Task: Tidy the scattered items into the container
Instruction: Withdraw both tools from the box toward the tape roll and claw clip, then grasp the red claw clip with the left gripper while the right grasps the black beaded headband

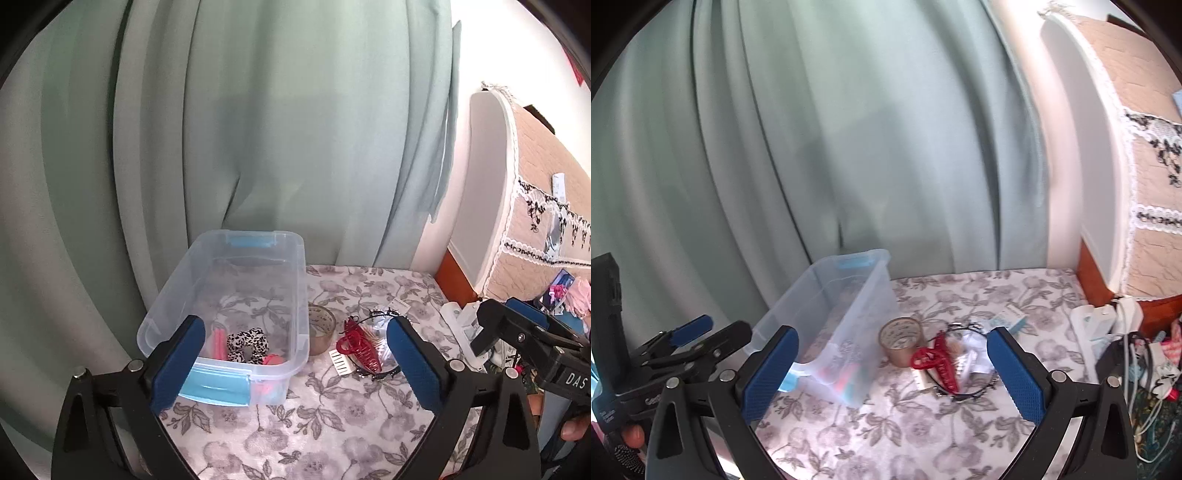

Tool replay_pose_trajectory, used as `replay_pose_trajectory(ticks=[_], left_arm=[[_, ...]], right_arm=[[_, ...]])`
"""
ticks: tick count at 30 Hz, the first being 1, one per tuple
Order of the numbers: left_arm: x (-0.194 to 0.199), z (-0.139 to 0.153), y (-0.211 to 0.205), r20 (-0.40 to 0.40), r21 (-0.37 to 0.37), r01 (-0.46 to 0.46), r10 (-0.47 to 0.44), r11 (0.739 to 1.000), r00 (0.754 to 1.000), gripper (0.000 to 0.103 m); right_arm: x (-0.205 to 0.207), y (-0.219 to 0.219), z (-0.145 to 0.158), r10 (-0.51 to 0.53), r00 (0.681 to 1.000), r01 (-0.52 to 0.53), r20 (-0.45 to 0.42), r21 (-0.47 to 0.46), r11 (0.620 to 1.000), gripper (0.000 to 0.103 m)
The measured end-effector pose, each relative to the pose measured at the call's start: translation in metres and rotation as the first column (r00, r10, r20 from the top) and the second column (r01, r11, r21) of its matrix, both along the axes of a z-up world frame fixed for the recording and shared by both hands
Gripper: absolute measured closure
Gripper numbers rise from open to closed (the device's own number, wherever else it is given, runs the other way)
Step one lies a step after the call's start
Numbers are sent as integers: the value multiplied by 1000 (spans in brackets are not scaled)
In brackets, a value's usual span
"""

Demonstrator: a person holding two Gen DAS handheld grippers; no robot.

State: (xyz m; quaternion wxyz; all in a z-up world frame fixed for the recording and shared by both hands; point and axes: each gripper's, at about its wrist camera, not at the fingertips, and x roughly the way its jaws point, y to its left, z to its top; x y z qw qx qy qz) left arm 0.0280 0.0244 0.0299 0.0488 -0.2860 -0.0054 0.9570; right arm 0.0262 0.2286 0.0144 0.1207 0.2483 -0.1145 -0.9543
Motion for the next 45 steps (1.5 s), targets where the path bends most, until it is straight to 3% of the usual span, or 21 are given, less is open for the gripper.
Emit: replay_pose_trajectory(ticks=[6, 13, 21, 30, 37, 41, 45], left_arm=[[-5, -11, 21, 18, 27, 44, -45, 999, 999, 0], [-12, -32, 44, 49, 11, 38, -39, 999, 998, 0], [-35, -59, 62, 170, 79, 93, -105, 993, 980, 0], [-68, -85, 79, 252, 95, 107, -128, 990, 959, 0], [-90, -104, 91, 268, 42, 113, -120, 993, 956, 0], [-102, -114, 91, 282, 75, 95, -112, 993, 953, 0], [-102, -122, 102, 275, 16, 117, -117, 993, 954, 2]], right_arm=[[7, 29, -12, -75, 997, 75, 7, -2, 997, 0], [4, 55, -37, -97, 992, 102, 81, -62, 993, 0], [-11, 66, -66, -64, 980, 78, 190, -68, 995, 0], [-30, 79, -92, -74, 960, 97, 269, -71, 993, 0], [-47, 86, -113, -82, 946, 107, 313, -63, 992, 1], [-56, 89, -123, -80, 940, 108, 331, -69, 992, 1], [-63, 91, -131, -91, 937, 115, 339, -52, 992, 2]])
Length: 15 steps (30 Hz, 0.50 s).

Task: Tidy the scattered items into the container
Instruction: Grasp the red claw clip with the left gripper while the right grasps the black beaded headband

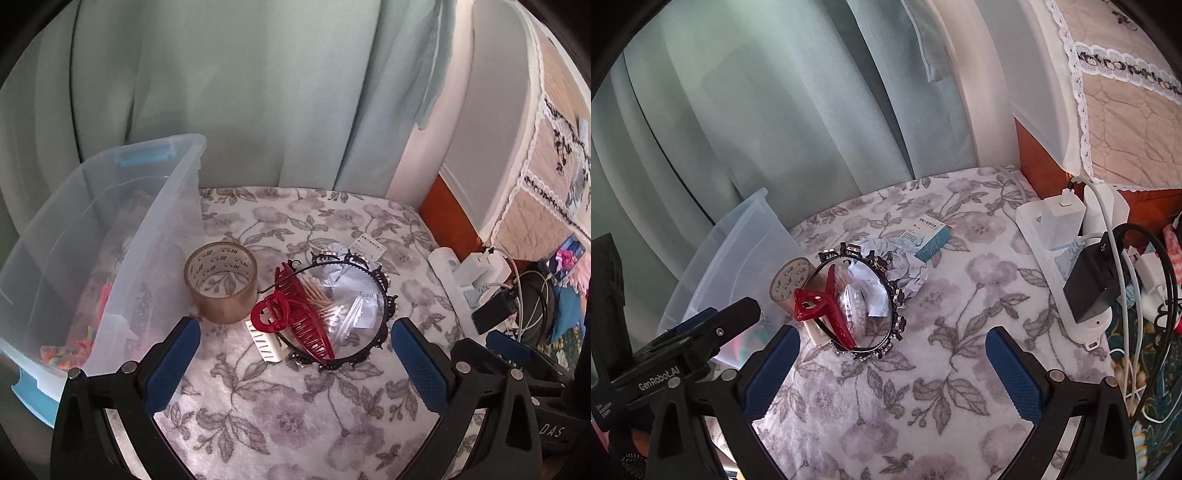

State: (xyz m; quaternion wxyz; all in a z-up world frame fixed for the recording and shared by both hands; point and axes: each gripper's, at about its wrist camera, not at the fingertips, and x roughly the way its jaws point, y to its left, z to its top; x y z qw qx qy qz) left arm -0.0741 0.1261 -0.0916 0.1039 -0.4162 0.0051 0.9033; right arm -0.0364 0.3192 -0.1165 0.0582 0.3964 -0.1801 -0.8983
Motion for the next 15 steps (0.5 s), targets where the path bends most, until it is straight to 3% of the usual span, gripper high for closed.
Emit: replay_pose_trajectory(ticks=[6, 15], left_arm=[[-10, -8, 7, 5, -19, -18, 18, 1000, 1000, 2], [-30, -31, -3, 95, 33, -114, 110, 993, 989, 19]], right_arm=[[-9, 7, -10, -41, 999, 41, 11, -7, 999, 6], [-24, 15, -28, -58, 997, 61, 58, -45, 997, 31]])
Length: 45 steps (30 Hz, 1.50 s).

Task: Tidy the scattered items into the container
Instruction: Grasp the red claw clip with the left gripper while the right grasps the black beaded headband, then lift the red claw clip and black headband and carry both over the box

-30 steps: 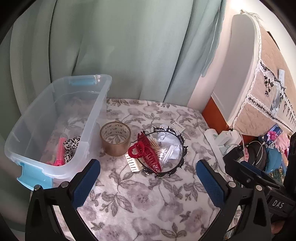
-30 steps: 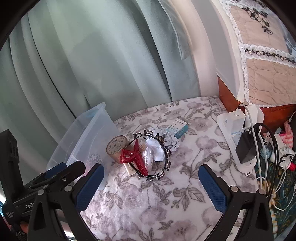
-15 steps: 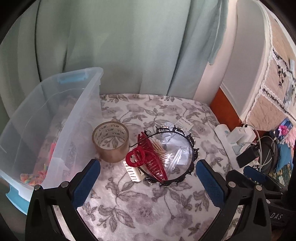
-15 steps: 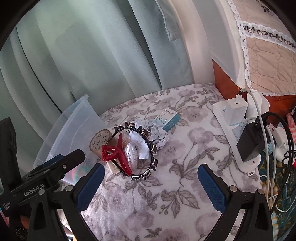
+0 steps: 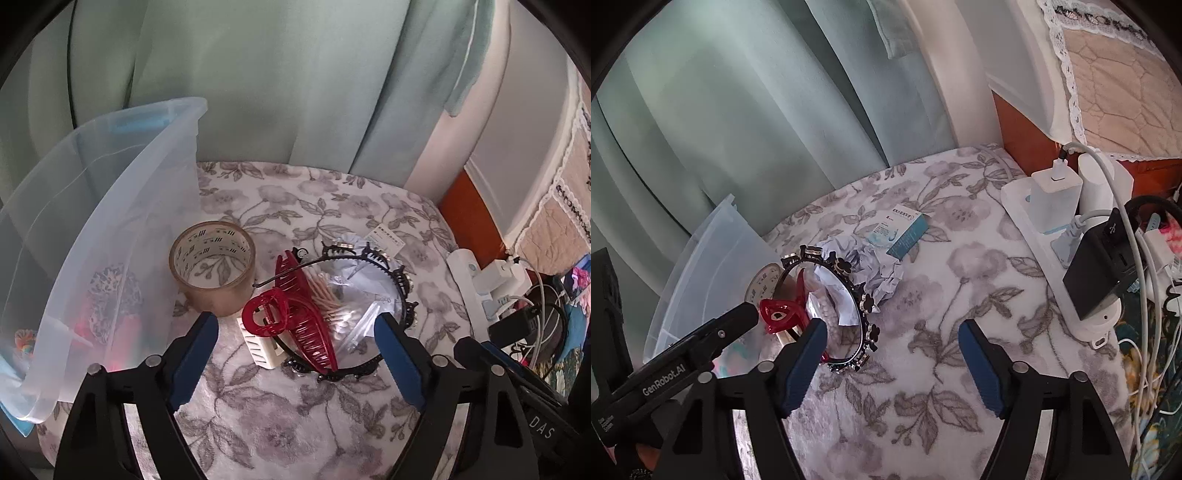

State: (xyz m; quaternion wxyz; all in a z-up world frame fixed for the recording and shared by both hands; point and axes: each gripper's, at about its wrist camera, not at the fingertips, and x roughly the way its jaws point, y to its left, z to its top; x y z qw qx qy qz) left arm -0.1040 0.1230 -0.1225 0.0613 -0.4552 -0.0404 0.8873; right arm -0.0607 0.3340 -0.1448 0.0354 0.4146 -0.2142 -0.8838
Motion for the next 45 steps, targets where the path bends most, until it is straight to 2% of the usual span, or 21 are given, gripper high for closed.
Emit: replay_pose_trajectory(ticks=[5, 10, 12, 17, 19, 22, 29, 32, 39, 45], left_arm=[[-9, -14, -12, 49, 12, -56, 55, 998, 997, 24], [-19, -24, -19, 87, 27, -75, 72, 997, 994, 32], [-23, -27, -21, 106, 37, -76, 72, 996, 992, 36], [-34, -32, -25, 144, 57, -74, 65, 996, 987, 38], [-37, -32, -23, 142, 55, -59, 50, 997, 989, 40], [-41, -37, -21, 159, 83, -50, 36, 995, 987, 49], [-45, -39, -20, 153, 119, -42, 24, 992, 988, 52], [-45, -35, -20, 140, 119, -47, 30, 992, 990, 61], [-41, -28, -20, 135, 114, -53, 37, 992, 990, 62], [-32, -15, -22, 99, 109, -59, 49, 992, 994, 63]], right_arm=[[-9, -7, -10, 27, 1000, -27, 16, -20, 999, 35], [-20, -14, -21, 56, 998, -54, 41, -32, 998, 39], [-25, -18, -26, 66, 997, -65, 50, -35, 997, 42], [-37, -22, -39, 77, 993, -73, 84, -46, 996, 53], [-40, -23, -42, 77, 993, -72, 94, -49, 996, 54], [-45, -23, -45, 77, 992, -72, 99, -54, 996, 54], [-52, -25, -51, 76, 991, -69, 106, -64, 996, 58], [-55, -27, -54, 78, 991, -71, 106, -69, 995, 65], [-52, -31, -44, 78, 994, -73, 78, -62, 995, 87], [-44, -34, -24, 71, 997, -69, 27, -43, 997, 87]])
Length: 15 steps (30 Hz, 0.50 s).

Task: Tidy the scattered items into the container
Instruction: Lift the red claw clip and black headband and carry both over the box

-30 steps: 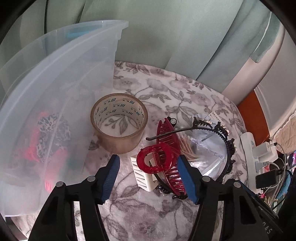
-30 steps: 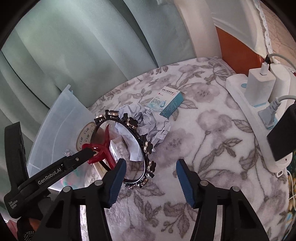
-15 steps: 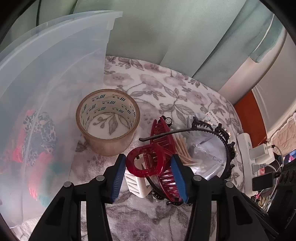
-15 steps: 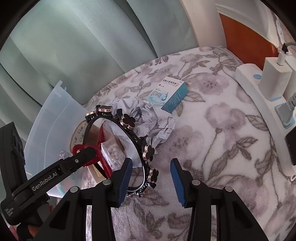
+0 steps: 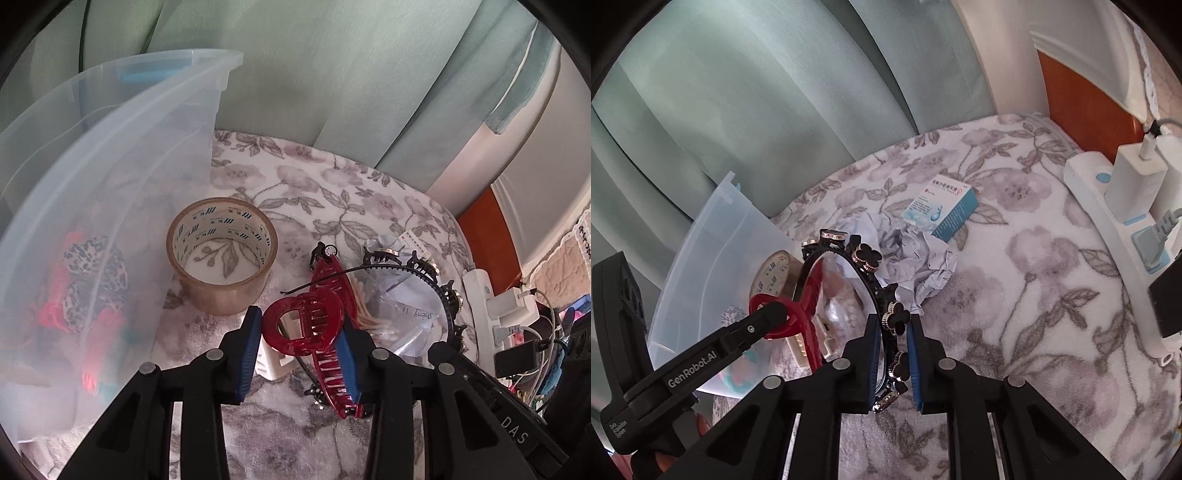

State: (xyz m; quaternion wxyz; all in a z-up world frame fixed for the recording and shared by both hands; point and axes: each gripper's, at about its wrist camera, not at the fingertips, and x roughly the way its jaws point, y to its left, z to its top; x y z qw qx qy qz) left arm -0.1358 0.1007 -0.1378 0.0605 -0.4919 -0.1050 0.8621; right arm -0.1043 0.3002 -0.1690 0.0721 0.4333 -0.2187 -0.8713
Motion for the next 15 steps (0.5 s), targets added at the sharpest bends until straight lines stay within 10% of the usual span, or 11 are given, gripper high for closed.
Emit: replay_pose_trajectory(ticks=[15], left_arm=[[32, 49, -2, -128, 13, -7, 9, 1000, 992, 63]], right_arm=[[36, -2, 58, 4, 996, -4, -92, 8, 1000, 90]])
